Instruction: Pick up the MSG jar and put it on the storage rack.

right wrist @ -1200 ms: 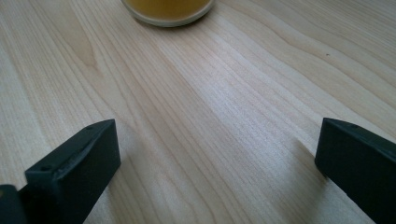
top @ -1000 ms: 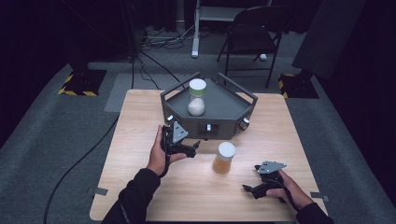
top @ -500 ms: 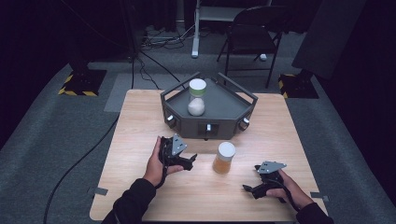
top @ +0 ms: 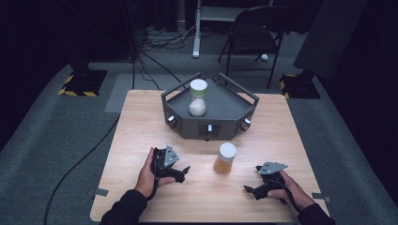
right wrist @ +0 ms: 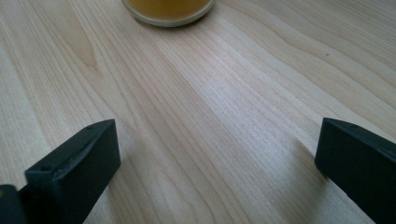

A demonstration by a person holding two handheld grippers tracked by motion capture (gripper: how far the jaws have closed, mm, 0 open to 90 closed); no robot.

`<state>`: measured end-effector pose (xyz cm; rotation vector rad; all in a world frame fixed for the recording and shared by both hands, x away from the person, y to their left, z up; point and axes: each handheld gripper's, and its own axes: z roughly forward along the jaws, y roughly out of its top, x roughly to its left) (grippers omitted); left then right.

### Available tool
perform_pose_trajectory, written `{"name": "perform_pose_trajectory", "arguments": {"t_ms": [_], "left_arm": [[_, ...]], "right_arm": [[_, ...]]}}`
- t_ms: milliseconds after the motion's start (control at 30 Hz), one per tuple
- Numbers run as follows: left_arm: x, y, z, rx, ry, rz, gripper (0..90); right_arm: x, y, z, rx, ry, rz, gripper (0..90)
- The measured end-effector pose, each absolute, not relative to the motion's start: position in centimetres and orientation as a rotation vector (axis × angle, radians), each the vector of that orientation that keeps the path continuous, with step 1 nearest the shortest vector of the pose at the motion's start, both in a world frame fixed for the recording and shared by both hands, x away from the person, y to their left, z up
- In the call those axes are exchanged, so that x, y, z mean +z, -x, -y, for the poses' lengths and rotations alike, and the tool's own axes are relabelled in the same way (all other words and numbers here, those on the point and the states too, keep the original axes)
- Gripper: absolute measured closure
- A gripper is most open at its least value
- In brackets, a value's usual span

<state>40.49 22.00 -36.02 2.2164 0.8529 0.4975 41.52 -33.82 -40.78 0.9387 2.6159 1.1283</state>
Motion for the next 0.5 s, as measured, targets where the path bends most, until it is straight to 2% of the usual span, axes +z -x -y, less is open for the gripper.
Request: {"name": "perform_pose_trajectory", "arguments": {"t_ms": [500], "left_arm": [[-36.0, -38.5, -24.5, 0.453, -2.278, -0.886, 0.9]], "right_arm": [[-40.8, -41.5, 33.8, 1.128, -0.939, -2.616, 0.0]]}}
